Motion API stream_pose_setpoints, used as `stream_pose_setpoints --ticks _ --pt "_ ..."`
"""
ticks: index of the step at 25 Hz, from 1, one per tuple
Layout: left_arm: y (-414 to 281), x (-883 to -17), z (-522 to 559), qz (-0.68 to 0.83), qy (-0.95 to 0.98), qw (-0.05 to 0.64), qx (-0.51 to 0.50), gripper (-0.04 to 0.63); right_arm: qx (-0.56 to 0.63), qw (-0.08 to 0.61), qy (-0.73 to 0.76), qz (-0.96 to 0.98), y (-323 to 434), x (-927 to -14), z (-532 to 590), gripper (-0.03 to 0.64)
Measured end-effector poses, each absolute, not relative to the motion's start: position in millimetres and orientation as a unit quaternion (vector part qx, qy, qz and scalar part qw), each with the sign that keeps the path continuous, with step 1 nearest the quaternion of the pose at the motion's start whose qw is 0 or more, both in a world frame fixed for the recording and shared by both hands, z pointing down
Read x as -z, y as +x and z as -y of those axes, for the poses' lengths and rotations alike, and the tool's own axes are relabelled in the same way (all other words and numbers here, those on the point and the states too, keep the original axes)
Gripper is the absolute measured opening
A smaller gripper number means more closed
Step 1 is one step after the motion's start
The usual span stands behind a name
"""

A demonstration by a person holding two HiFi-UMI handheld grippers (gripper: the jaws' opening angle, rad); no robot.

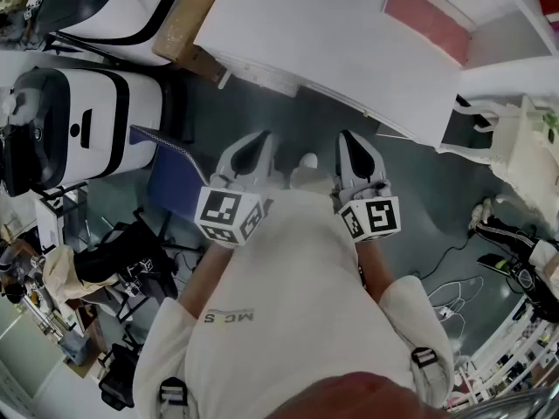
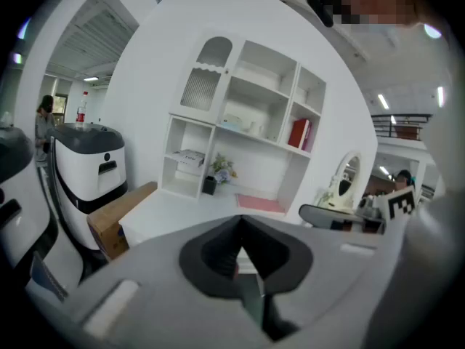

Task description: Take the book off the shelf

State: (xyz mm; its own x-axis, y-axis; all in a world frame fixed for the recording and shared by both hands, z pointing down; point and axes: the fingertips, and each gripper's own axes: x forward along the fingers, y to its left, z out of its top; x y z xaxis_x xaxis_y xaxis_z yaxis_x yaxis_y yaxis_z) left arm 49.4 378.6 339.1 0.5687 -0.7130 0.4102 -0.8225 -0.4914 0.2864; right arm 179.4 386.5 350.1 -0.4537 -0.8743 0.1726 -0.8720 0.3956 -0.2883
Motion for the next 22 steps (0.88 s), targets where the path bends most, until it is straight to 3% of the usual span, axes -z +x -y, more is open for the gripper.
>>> stream_pose_setpoints --ticks 9,14,17,22 --pt "38.7 -341.4 -380.2 0.444 0.861 0.222 -0.112 0.002 0.14 -0.014 -0.512 -0.848 156.4 -342.4 -387.9 -0.002" --pt "47.9 -342.2 -377.3 0.447 0.86 0.222 -0.112 0.002 0.157 0.026 -0.498 -0.852 166.5 -335.3 -387.4 -0.003" --pt "62.8 -342.1 -377.1 0.452 0.858 0.217 -0.114 0.002 0.151 0.028 -0.493 -0.856 182.2 -334.3 -387.0 0.038" --pt "66.4 -356.5 -380.2 0.473 0.845 0.221 -0.117 0.002 0.145 0.028 -0.469 -0.871 183.2 -344.9 -378.8 0.04"
